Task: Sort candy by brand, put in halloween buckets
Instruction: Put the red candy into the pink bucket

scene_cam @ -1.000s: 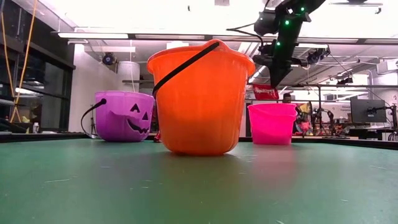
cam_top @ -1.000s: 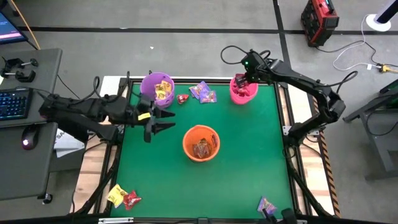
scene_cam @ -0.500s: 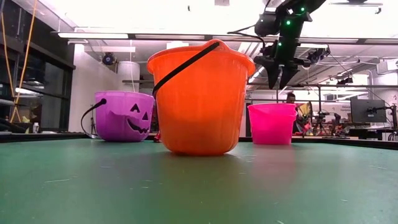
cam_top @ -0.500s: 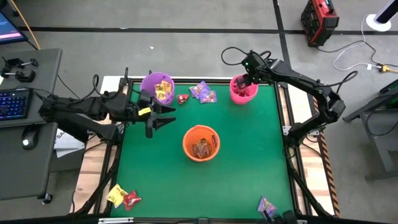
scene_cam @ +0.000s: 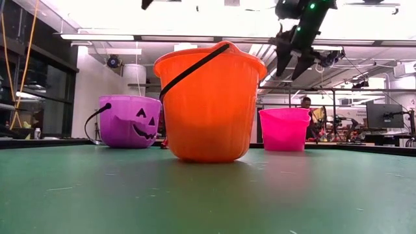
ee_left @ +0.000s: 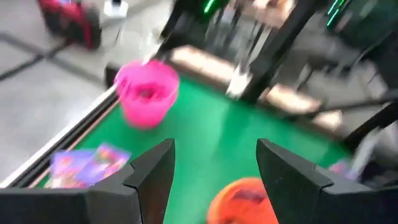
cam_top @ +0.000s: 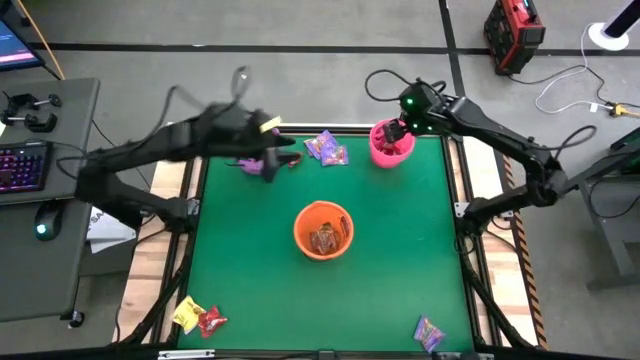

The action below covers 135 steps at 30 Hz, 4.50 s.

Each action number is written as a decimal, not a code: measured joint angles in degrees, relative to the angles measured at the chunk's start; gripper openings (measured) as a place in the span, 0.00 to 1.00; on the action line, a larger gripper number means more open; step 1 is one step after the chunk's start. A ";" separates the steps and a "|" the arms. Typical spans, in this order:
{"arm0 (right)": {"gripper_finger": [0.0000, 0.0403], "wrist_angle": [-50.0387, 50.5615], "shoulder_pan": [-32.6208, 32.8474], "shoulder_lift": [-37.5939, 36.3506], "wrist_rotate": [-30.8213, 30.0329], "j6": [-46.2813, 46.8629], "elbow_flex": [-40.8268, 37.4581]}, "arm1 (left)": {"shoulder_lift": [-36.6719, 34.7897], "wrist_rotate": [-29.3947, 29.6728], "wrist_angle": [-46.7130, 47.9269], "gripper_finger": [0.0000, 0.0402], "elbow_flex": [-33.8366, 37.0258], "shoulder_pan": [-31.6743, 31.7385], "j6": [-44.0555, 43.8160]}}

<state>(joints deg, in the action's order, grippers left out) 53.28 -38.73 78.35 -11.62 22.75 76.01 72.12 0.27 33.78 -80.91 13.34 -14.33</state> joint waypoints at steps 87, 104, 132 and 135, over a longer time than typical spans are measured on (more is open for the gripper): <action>0.67 -7.94 15.90 4.06 0.74 9.47 0.00 | 59.27 5.28 33.58 0.48 -24.82 20.70 34.39; 0.67 -9.81 15.88 0.49 -0.49 5.72 0.00 | 51.32 5.98 30.50 0.01 -34.67 21.49 28.01; 0.67 -18.78 15.90 -12.39 -4.46 10.42 0.04 | 64.39 1.96 -27.72 0.10 -38.69 7.29 11.33; 0.67 -18.75 15.90 -12.39 -4.42 10.42 0.04 | 65.35 1.99 -27.71 0.19 -38.70 7.12 13.23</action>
<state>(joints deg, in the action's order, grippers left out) 34.52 -22.83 65.95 -16.03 33.17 76.05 137.48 2.26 6.07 -119.61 20.47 -1.10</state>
